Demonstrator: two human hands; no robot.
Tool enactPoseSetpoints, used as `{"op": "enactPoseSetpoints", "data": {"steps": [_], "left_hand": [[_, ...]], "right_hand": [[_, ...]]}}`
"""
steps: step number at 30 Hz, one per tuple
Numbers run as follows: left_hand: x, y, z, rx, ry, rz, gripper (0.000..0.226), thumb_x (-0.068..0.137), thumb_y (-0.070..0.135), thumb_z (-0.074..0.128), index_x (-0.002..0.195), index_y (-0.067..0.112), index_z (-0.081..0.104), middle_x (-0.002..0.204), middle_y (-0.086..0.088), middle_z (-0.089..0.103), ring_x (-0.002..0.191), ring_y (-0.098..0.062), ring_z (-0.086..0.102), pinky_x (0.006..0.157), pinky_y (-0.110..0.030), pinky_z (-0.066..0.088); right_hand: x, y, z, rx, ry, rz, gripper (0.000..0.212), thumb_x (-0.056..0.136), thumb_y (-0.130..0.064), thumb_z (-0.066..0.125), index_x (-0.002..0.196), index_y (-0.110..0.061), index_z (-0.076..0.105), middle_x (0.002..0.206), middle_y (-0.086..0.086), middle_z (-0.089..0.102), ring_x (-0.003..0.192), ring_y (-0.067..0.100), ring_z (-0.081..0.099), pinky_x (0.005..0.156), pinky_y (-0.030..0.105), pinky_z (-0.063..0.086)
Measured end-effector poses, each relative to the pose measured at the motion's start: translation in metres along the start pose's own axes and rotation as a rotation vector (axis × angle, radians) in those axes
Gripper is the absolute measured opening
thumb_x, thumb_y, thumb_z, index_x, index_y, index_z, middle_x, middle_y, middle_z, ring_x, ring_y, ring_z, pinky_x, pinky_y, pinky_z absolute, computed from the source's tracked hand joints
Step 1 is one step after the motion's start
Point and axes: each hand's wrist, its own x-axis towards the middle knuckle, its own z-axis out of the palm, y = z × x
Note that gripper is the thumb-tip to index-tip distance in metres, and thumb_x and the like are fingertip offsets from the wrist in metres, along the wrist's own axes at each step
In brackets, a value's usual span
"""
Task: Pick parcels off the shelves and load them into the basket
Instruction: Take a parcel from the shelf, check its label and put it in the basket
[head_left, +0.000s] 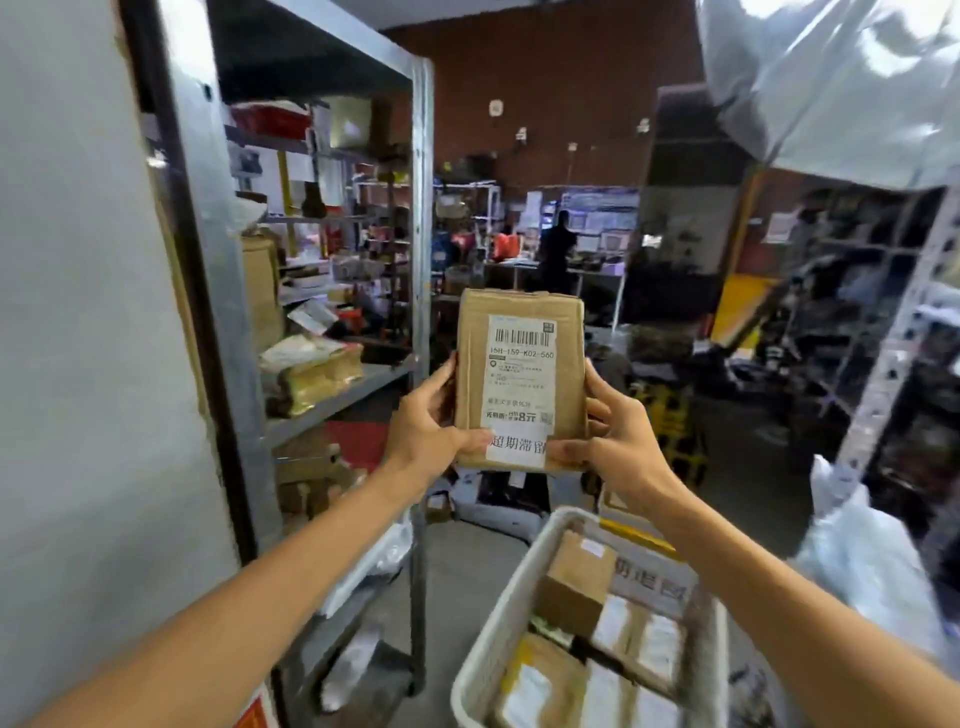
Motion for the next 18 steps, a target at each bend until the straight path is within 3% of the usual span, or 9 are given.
{"op": "enactPoseSetpoints", "data": {"steps": [2,5,9,14,18], "left_hand": [[0.008,-0.010,0.027,-0.058,-0.099,-0.023,0.099,0.063,-0.009,0.081,0.146,0.019,0.035,0.125,0.003,0.058,0.113,-0.010,0.057,0.079,-0.016,0.054],[0.022,-0.028,0.061,-0.115,-0.193,-0.060,0.099,0.064,-0.012,0.079,0.147,0.019,0.034,0.127,0.000,0.060,0.110,-0.011,0.059,0.082,-0.024,0.056],[0.051,-0.059,0.104,-0.137,-0.302,-0.114,0.098,0.065,-0.013,0.078,0.147,0.017,0.034,0.129,0.001,0.058,0.110,-0.010,0.058,0.086,-0.025,0.055],[0.086,-0.104,0.146,-0.135,-0.369,-0.169,0.100,0.063,-0.013,0.079,0.147,0.017,0.033,0.133,-0.008,0.057,0.118,-0.019,0.058,0.093,-0.042,0.053],[0.105,-0.141,0.177,-0.111,-0.409,-0.219,0.100,0.064,-0.013,0.079,0.147,0.016,0.033,0.133,-0.008,0.057,0.119,-0.018,0.056,0.092,-0.034,0.054]], "right_hand": [[-0.008,0.015,-0.017,-0.016,0.071,0.067,0.105,0.071,0.021,0.068,0.144,-0.041,0.025,0.110,0.000,0.065,0.097,0.012,0.067,0.067,0.029,0.059],[-0.013,0.038,-0.039,-0.030,0.150,0.163,0.108,0.070,0.021,0.070,0.153,-0.028,0.021,0.111,0.003,0.062,0.095,0.015,0.067,0.068,0.035,0.060],[-0.004,0.080,-0.067,-0.073,0.246,0.232,0.108,0.070,0.019,0.072,0.154,-0.025,0.020,0.110,-0.001,0.063,0.090,0.008,0.069,0.067,0.030,0.059],[0.017,0.136,-0.092,-0.110,0.297,0.278,0.107,0.068,0.014,0.075,0.153,-0.025,0.022,0.123,0.003,0.062,0.109,0.015,0.063,0.082,0.036,0.059],[0.028,0.182,-0.110,-0.114,0.318,0.340,0.106,0.067,0.013,0.076,0.152,-0.026,0.026,0.127,0.003,0.060,0.117,0.017,0.058,0.083,0.039,0.059]]}}
